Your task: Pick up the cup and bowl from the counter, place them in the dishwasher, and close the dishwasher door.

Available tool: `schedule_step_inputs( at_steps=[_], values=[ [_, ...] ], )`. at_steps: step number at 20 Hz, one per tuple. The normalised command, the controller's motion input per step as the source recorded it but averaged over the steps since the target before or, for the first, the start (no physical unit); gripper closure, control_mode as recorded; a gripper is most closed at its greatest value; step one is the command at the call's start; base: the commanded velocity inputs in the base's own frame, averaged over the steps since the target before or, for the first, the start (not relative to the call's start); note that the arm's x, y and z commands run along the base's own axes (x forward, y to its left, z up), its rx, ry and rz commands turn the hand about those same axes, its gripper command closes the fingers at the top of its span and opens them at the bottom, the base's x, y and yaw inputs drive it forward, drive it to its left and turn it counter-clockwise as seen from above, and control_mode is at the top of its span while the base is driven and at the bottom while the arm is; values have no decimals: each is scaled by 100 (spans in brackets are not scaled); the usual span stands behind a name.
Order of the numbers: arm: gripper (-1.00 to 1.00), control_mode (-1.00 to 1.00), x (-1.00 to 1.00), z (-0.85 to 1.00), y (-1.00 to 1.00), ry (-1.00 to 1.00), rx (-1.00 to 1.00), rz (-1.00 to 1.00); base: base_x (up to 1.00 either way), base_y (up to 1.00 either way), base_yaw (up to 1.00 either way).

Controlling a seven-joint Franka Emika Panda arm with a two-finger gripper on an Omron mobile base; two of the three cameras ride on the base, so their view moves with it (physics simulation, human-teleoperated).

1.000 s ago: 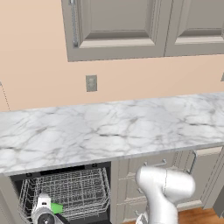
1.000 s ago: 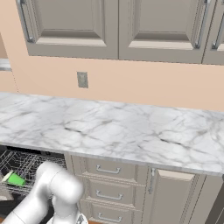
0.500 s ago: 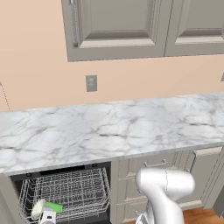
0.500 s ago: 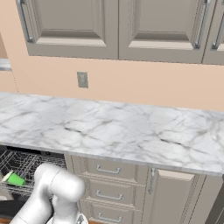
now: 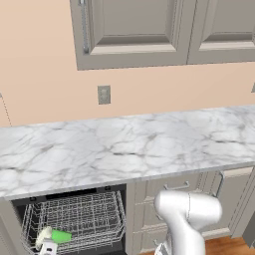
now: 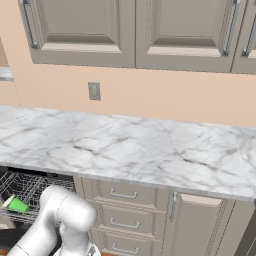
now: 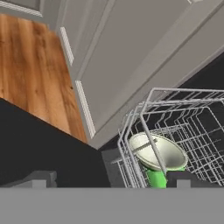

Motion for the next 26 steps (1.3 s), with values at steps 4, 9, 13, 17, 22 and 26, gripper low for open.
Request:
schedule_step_inputs(
  at_steps=[4,9,13,17,22,26],
  values=[
    [-100,-100,-37,-36,49,1,-17,-1,0,0,0],
    [-100,-100,-81,-38,61,-7,-23,0,0,0,0],
    [-100,-100,-86,-26,41,-16,-18,0,0,0,0],
    [-100,-100,-91,-45,13,-26,-17,0,0,0,0],
    [-100,-100,-91,-68,0,-23,-7,0,0,0,0],
    [-100,-100,-100,26,3,-30,0,0,0,0,0]
  ],
)
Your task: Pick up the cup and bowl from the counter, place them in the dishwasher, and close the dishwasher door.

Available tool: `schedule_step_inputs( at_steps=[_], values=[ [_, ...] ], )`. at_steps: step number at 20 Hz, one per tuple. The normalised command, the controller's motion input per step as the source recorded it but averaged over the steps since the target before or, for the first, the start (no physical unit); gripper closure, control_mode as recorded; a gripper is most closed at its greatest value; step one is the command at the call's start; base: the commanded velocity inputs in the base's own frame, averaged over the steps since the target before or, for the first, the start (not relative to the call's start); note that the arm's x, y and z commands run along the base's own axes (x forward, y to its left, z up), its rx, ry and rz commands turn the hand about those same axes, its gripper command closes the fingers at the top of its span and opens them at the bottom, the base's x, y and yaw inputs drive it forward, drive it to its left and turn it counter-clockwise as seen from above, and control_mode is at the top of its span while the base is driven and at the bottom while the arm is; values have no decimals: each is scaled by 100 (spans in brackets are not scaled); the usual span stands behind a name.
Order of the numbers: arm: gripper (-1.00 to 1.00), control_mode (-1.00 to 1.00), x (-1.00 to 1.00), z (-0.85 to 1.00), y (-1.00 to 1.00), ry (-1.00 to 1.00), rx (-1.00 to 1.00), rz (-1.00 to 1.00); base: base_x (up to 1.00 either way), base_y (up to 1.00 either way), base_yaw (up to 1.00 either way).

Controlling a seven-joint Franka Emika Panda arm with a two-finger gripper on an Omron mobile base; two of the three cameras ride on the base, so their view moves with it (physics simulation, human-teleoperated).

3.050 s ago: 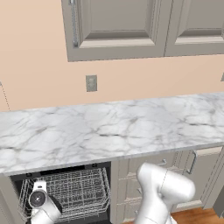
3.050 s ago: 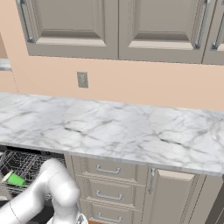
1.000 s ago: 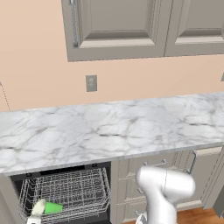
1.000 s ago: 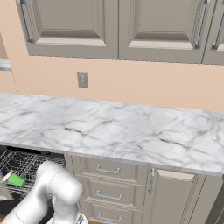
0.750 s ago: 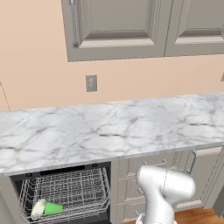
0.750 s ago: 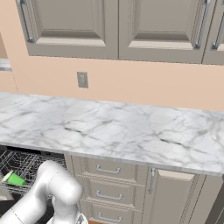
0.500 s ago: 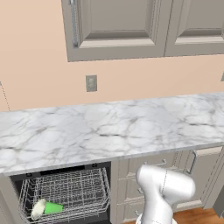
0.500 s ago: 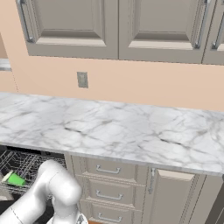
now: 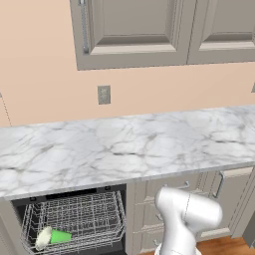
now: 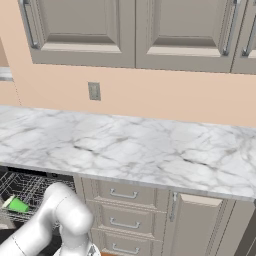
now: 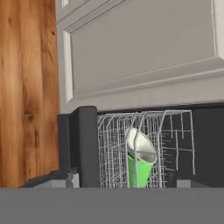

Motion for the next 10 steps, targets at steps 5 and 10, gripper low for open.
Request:
schedule_step_inputs(
  at_steps=[5,10],
  values=[
    [-100,-100,-100,18,5,-27,0,0,0,0,0],
    [-100,-100,-75,-42,-15,-27,-9,0,0,0,0]
  ],
)
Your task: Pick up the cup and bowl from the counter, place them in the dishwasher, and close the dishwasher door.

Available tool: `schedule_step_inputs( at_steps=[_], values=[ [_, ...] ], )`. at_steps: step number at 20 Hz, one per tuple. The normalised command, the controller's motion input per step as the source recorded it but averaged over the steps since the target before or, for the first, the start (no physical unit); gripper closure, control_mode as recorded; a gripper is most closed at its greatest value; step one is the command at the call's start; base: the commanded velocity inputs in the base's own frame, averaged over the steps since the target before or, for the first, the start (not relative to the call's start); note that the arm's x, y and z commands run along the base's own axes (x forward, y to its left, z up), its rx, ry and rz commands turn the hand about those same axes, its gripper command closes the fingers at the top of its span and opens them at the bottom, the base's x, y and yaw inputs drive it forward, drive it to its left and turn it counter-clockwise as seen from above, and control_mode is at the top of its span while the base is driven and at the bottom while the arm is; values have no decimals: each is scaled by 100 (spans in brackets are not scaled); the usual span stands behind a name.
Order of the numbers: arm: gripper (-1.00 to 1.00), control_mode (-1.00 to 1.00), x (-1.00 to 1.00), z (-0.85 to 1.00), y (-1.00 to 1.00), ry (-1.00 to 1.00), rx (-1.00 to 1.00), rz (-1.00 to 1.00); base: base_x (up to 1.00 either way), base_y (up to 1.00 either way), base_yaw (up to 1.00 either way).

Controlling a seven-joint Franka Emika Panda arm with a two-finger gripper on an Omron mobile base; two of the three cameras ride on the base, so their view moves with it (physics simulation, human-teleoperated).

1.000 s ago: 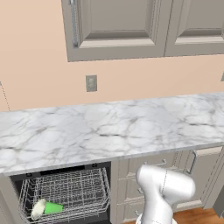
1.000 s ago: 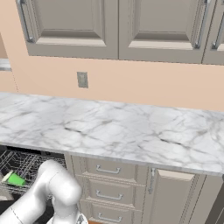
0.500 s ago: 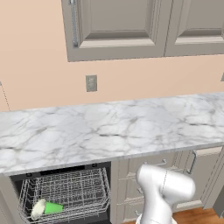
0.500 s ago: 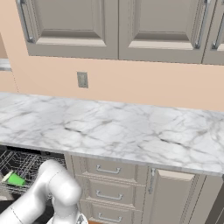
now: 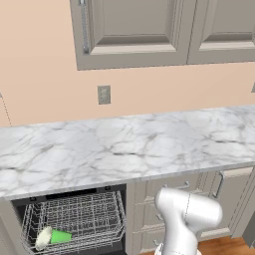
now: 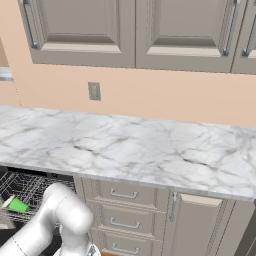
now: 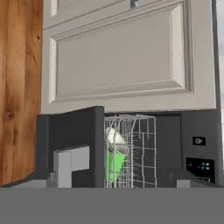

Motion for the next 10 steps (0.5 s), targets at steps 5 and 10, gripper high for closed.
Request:
schedule_step_inputs(
  at_steps=[5,10],
  values=[
    [-100,-100,-45,-72,-36,-31,-24,0,0,0,0],
    [-100,-100,-26,-78,-47,-33,-31,0,0,0,0]
  ],
)
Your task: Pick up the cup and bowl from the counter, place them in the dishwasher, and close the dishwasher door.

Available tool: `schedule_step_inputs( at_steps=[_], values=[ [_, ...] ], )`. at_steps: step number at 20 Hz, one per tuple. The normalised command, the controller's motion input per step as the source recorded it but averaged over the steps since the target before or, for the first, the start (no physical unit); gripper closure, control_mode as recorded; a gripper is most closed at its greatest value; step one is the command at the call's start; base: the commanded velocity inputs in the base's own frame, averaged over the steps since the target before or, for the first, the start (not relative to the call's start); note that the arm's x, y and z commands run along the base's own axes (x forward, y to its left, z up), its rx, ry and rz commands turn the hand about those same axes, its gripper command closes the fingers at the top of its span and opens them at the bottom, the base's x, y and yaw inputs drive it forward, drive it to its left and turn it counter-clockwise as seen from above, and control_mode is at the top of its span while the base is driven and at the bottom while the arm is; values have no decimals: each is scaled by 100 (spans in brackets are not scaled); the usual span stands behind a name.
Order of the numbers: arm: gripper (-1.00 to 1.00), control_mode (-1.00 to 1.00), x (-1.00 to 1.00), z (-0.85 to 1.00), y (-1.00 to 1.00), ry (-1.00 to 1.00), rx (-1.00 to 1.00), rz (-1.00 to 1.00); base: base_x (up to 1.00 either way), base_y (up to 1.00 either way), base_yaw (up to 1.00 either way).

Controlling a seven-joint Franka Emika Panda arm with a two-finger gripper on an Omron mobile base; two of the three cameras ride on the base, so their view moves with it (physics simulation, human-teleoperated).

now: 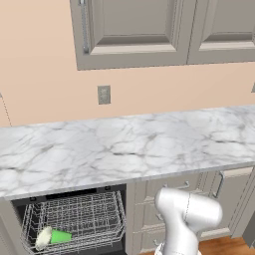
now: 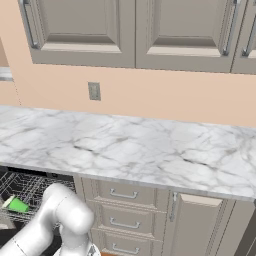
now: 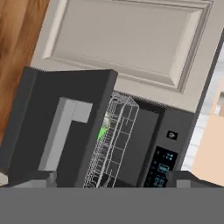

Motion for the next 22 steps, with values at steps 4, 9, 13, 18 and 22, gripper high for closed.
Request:
schedule_step_inputs(
  at_steps=[4,9,13,18,22],
  values=[
    [-100,-100,-15,-88,-51,-31,-28,-1,0,0,0],
    [-100,-100,0,-84,-58,-31,-30,-5,0,0,0],
    [-100,-100,0,-79,-61,-32,-32,-14,0,0,0],
    [-100,-100,20,-52,-16,-28,-25,-22,0,0,0],
    [-100,-100,50,-47,0,-22,-22,-26,0,0,0]
  ],
)
